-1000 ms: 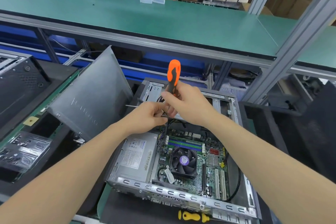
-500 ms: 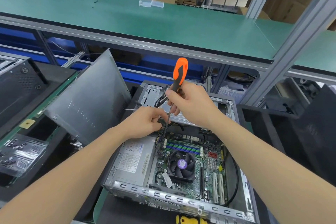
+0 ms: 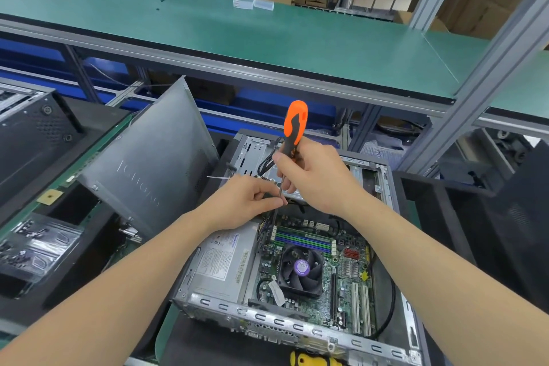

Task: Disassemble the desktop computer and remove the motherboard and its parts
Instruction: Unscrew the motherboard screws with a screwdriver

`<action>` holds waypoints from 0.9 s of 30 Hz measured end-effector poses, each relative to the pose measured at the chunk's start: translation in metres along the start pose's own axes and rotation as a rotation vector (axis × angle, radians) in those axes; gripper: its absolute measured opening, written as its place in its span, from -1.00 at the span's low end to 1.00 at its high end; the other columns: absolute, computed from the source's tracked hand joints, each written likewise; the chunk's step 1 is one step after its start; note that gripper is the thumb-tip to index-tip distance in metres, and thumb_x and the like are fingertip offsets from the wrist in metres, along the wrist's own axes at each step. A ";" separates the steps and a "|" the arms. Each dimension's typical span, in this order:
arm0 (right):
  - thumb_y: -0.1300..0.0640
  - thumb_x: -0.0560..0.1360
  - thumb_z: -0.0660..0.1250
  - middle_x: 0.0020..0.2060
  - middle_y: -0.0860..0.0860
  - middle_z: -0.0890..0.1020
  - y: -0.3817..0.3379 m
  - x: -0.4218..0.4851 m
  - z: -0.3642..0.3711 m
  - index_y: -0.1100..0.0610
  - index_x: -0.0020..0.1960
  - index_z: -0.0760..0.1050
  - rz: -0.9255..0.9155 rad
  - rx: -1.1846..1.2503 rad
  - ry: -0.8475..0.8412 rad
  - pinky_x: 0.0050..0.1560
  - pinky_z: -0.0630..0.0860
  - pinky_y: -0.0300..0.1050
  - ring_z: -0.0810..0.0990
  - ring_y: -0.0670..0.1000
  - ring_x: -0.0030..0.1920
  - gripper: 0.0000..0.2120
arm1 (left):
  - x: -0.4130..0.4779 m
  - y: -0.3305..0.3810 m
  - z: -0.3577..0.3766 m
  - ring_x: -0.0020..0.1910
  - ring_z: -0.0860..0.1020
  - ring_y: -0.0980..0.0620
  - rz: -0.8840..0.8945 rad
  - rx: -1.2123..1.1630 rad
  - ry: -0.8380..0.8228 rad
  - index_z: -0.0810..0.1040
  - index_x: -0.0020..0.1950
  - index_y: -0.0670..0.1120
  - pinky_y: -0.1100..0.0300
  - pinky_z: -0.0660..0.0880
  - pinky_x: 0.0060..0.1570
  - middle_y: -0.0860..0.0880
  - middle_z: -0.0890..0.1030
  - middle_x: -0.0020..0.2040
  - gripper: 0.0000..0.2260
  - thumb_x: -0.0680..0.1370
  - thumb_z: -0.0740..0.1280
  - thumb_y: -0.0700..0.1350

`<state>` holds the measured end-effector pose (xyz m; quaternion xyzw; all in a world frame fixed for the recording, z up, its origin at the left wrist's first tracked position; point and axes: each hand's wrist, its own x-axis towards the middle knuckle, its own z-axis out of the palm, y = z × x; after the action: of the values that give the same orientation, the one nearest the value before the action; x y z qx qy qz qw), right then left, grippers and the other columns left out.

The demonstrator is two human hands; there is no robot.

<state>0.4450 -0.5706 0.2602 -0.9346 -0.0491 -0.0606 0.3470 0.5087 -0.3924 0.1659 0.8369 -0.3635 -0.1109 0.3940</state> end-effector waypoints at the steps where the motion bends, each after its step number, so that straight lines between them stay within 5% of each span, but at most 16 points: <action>1: -0.11 0.66 0.22 -0.28 0.03 0.68 -0.001 0.000 0.001 0.05 -0.05 0.48 -0.004 -0.006 -0.004 -0.09 0.62 0.14 0.67 0.01 -0.25 -0.75 | -0.001 0.000 0.001 -0.45 0.28 0.11 0.002 0.000 0.016 0.66 -0.06 0.18 0.22 0.18 -0.38 0.08 0.31 -0.48 -0.89 0.63 0.38 0.13; 7: -0.10 0.66 0.22 -0.28 0.05 0.67 -0.001 0.001 0.003 0.07 -0.03 0.47 -0.004 -0.014 -0.014 -0.08 0.60 0.15 0.67 0.06 -0.23 -0.74 | -0.001 0.002 0.004 -0.46 0.30 0.08 0.005 0.032 0.051 0.67 -0.06 0.08 0.25 0.22 -0.41 0.08 0.35 -0.48 -0.86 0.63 0.39 0.08; 21: -0.10 0.66 0.22 -0.28 0.03 0.68 0.000 0.001 0.004 0.03 -0.04 0.47 -0.004 0.003 -0.029 -0.08 0.61 0.14 0.68 0.04 -0.23 -0.77 | -0.004 0.006 0.001 -0.48 0.31 0.09 0.007 0.045 0.056 0.63 -0.10 0.18 0.26 0.27 -0.41 0.08 0.37 -0.49 -0.89 0.62 0.40 0.08; 27: -0.06 0.66 0.23 -0.28 0.04 0.67 -0.001 0.001 0.003 0.01 0.00 0.48 -0.037 0.003 -0.084 -0.05 0.60 0.15 0.67 0.08 -0.20 -0.83 | -0.004 0.005 0.002 -0.49 0.29 0.07 -0.002 0.050 0.069 0.70 -0.02 0.04 0.26 0.25 -0.42 0.09 0.35 -0.51 -0.85 0.63 0.39 0.08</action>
<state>0.4464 -0.5682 0.2587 -0.9347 -0.0810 -0.0275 0.3449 0.5025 -0.3933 0.1677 0.8501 -0.3515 -0.0730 0.3852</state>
